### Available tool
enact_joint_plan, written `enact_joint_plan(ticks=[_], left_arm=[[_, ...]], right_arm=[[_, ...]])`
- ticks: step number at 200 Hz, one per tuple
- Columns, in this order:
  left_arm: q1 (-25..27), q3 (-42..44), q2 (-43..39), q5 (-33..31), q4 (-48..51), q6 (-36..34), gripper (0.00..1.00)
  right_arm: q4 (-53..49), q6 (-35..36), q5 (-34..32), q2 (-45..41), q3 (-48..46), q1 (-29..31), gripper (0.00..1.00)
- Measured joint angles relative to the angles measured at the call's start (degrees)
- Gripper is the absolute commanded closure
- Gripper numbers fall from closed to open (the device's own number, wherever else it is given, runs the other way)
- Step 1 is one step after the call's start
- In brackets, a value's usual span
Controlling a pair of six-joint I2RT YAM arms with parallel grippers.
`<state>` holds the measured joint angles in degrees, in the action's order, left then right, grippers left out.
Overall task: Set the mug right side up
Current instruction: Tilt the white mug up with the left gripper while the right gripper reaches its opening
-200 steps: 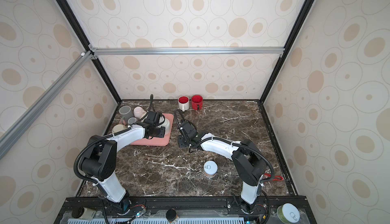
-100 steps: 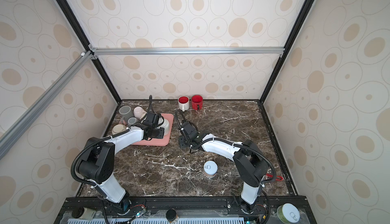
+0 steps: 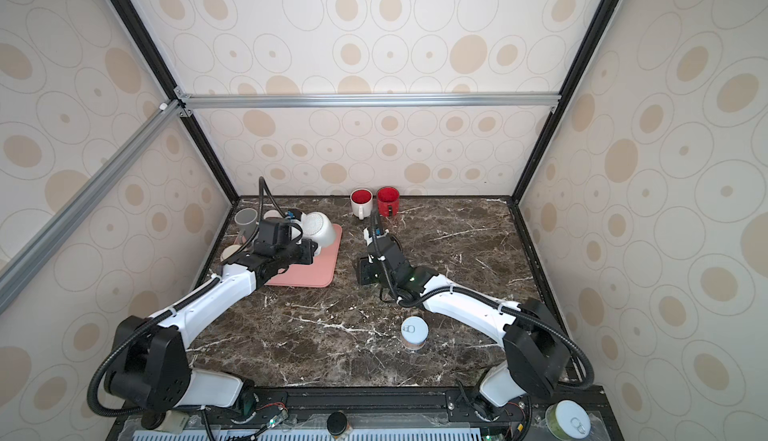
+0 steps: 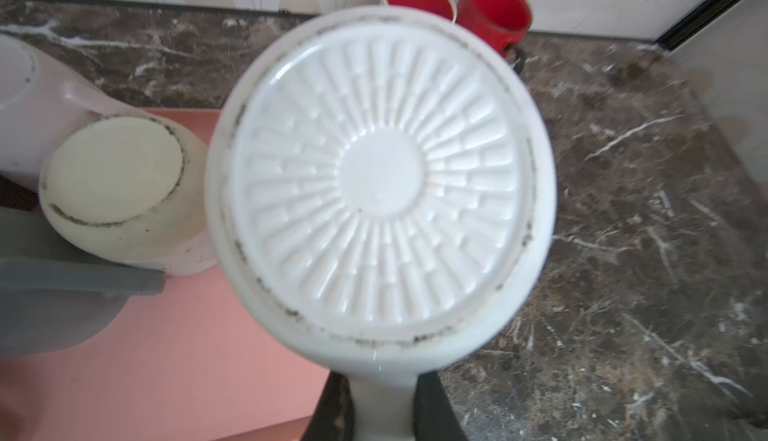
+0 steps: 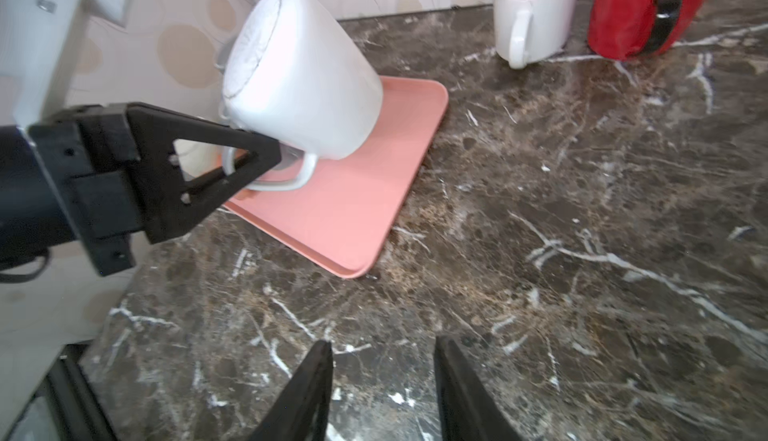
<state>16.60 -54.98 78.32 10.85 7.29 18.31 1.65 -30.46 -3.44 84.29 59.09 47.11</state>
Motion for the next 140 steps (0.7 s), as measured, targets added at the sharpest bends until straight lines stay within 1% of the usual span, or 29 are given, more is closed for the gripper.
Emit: enact_joint_plan(ticks=[20, 32, 53, 67, 100, 122, 140], left_arm=[[-2.1, 2.2, -3.7, 5.6, -5.0, 2.6, 1.00], [-3.8, 4.1, -5.4, 9.8, -9.7, 5.0, 1.00], [-6.7, 8.1, -7.4, 17.4, -19.4, 11.2, 1.00], [-8.3, 11.1, -8.0, 22.1, -27.3, 16.7, 1.00], [-10.2, 15.4, -7.2, 30.1, -44.4, 29.1, 1.00], [-10.4, 16.5, -4.3, 34.6, -58.7, 38.2, 1.00], [-10.4, 17.0, -1.7, 37.7, -69.8, 44.9, 1.00]], right_arm=[[7.0, -1.7, 4.3, -2.4, -2.8, -1.7, 0.55], [11.2, -3.0, 7.1, -3.0, -4.1, -3.0, 0.55], [17.4, -5.4, 11.7, -3.0, -5.0, -4.8, 0.54], [21.0, -6.9, 14.9, -3.0, -5.0, -5.1, 0.53], [28.1, -10.2, 21.9, -1.1, -3.1, -5.2, 0.51], [31.9, -12.6, 25.9, 1.8, -0.7, -5.1, 0.51], [34.2, -14.4, 27.9, 3.9, 1.1, -5.1, 0.50]])
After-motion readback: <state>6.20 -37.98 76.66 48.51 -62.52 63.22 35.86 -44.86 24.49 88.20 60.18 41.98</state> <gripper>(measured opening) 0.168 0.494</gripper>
